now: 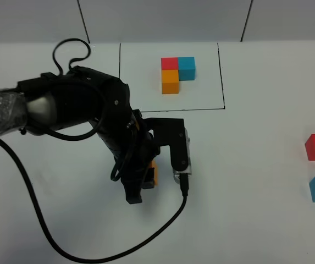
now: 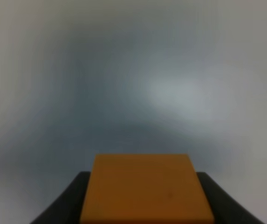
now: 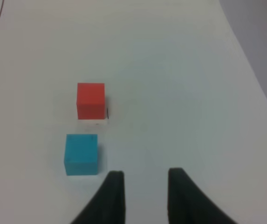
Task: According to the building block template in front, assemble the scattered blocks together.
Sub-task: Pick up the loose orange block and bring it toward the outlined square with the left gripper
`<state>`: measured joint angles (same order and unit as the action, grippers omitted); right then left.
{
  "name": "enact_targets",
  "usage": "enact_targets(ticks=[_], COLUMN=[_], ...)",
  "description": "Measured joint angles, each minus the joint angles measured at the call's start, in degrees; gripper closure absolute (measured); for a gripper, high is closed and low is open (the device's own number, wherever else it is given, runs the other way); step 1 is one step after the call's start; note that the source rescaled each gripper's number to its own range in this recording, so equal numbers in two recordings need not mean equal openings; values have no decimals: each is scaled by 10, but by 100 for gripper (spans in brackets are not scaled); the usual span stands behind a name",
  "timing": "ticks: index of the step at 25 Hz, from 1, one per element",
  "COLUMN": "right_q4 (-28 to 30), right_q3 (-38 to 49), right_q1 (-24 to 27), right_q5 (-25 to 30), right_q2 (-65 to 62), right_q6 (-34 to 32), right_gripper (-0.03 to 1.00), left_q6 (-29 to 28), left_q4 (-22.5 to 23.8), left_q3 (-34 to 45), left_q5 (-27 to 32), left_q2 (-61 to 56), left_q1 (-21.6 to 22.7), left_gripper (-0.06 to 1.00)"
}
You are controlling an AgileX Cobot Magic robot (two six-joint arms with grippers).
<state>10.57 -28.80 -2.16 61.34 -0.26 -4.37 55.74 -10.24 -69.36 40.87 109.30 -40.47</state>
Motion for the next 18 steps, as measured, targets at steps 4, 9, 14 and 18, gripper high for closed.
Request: enact_targets(ticks=[4, 9, 14, 18], right_q4=[0, 0, 0, 0], right_q3=[0, 0, 0, 0], right_q1=[0, 0, 0, 0], right_q5=[0, 0, 0, 0], right_q2=[0, 0, 0, 0], right_q6=[0, 0, 0, 0], right_gripper=[97, 97, 97, 97], left_q6=[2, 4, 8, 12], left_q4=[1, 14, 31, 32], left_q3=[0, 0, 0, 0], left_q5=[-17, -28, -33, -43], left_q2=[28, 55, 74, 81], left_q1=[-18, -21, -21, -22], left_gripper=[94, 94, 94, 94])
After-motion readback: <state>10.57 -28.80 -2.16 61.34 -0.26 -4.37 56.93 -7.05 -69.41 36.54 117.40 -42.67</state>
